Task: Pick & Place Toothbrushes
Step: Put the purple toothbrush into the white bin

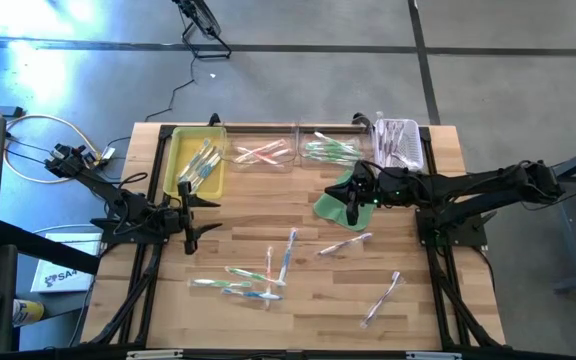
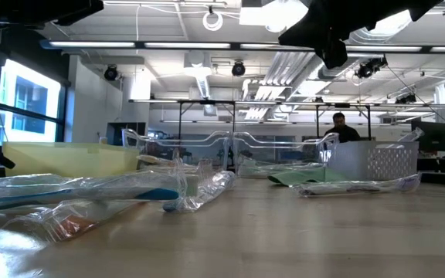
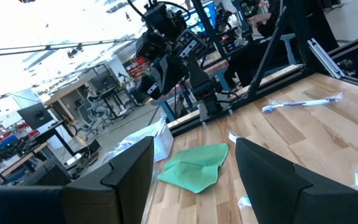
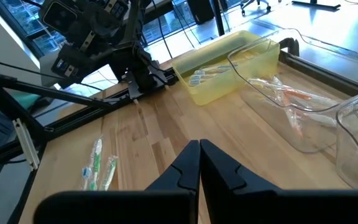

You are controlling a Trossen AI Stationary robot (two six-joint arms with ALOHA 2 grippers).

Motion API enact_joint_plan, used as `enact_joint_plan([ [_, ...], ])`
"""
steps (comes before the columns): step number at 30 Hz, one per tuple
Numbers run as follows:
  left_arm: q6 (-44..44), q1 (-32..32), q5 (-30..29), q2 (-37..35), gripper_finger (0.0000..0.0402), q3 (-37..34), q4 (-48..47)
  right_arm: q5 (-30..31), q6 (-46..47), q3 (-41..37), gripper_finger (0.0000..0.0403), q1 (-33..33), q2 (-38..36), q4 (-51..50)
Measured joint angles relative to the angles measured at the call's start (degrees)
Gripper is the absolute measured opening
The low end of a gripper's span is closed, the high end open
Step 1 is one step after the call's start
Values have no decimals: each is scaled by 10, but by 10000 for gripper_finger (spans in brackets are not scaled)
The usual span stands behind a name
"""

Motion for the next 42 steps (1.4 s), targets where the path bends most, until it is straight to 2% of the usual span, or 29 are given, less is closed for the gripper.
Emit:
enact_joint_plan([
  [5,0,0,0,0,220,0,0,0,-8,0,3,0,0,0],
  [8,0,0,0,0,220,0,0,-3,-51,0,3,6,0,0],
  [16,0,0,-2,0,220,0,0,-19,-126,0,3,51,0,0],
  [22,0,0,-2,0,220,0,0,-19,-129,0,3,85,0,-22],
  [28,0,0,-2,0,220,0,4,-19,-85,8,3,112,0,-90],
  [35,0,0,-2,0,220,0,3,-14,-62,59,3,134,0,-223],
  [42,11,0,0,0,220,0,-1,-24,-5,64,3,166,1,-340],
])
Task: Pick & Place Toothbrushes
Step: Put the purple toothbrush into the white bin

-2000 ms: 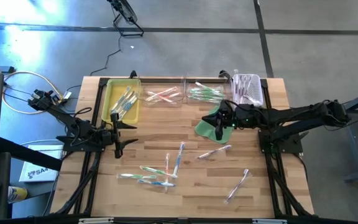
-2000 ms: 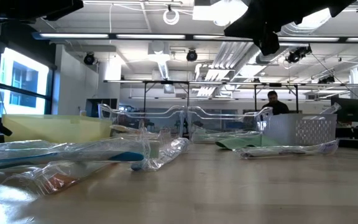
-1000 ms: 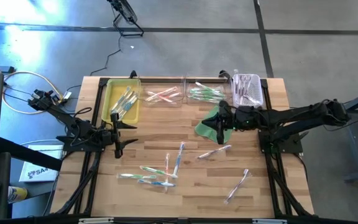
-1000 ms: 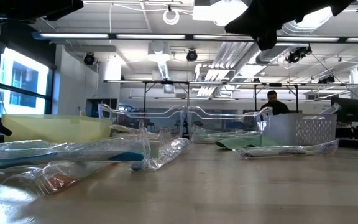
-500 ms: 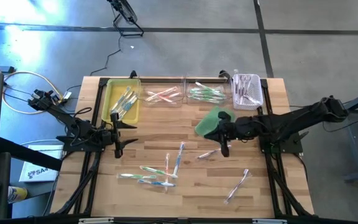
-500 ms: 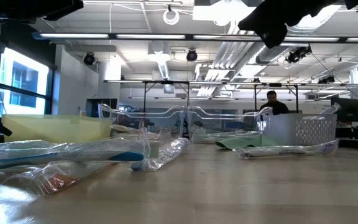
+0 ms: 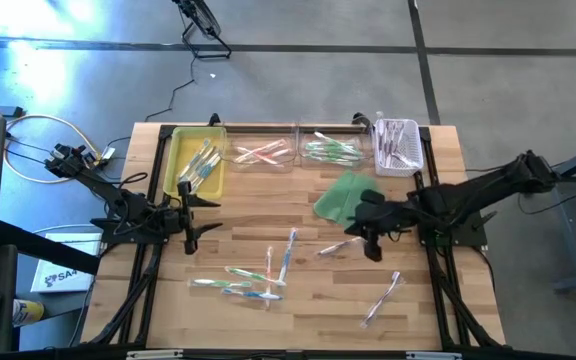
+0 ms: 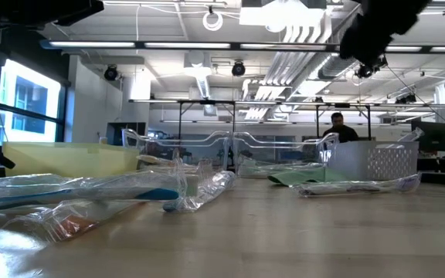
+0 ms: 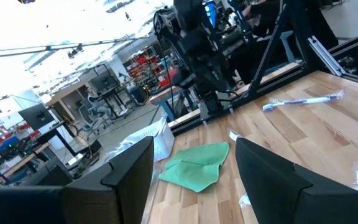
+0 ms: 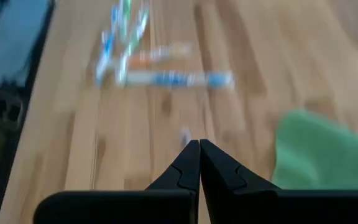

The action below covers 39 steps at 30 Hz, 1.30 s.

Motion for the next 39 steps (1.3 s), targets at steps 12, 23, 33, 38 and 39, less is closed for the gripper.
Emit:
enact_joint_plan([
  [12,19,0,1,0,220,0,5,-83,104,0,3,90,21,-76],
  [23,19,0,0,0,220,0,1,-100,186,-1,4,146,60,-110],
  [33,19,0,0,0,220,0,0,-114,216,-1,89,202,119,-130],
  [38,19,0,0,0,220,0,0,-115,215,-1,139,237,142,-136],
  [39,19,0,0,0,220,0,0,-114,216,-1,146,246,149,-135],
])
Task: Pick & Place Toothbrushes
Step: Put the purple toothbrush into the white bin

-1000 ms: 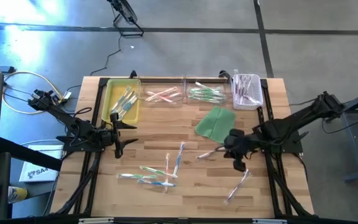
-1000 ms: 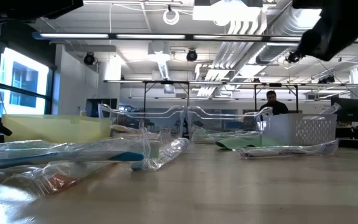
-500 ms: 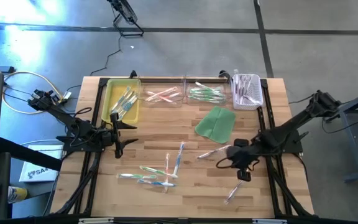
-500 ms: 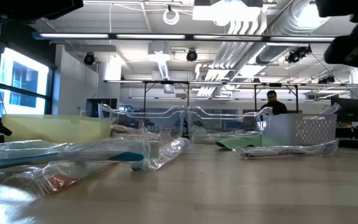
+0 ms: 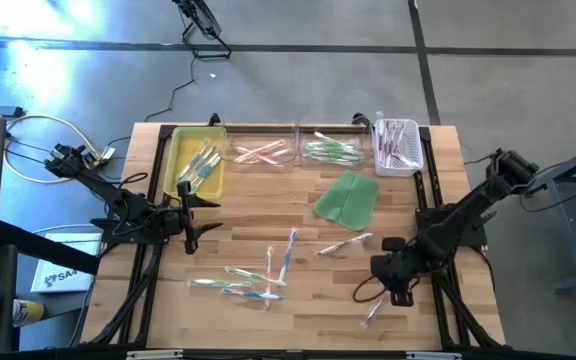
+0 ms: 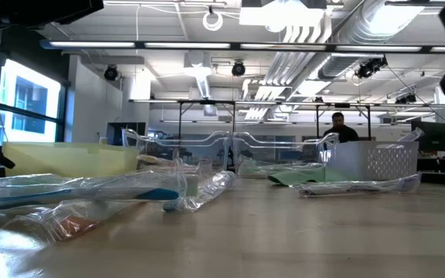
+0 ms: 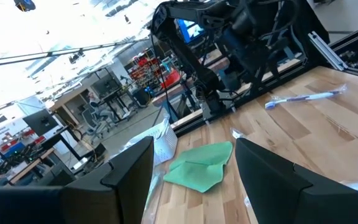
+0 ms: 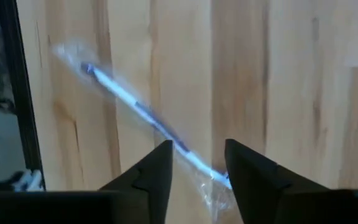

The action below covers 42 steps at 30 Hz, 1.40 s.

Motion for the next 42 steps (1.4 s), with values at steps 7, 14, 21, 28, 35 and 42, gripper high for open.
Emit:
enact_joint_plan([
  [7,0,0,0,0,220,0,0,17,30,0,166,52,57,7],
  [14,-1,0,0,0,220,0,-12,19,33,0,166,73,108,14],
  [21,-3,0,0,0,220,0,-23,40,31,3,166,88,156,14],
  [28,-3,0,0,0,220,0,-27,65,29,2,160,99,170,14],
  [35,0,0,0,0,220,0,-28,75,30,2,96,99,171,16],
  [42,0,0,0,0,220,0,-29,79,75,2,49,99,171,17],
])
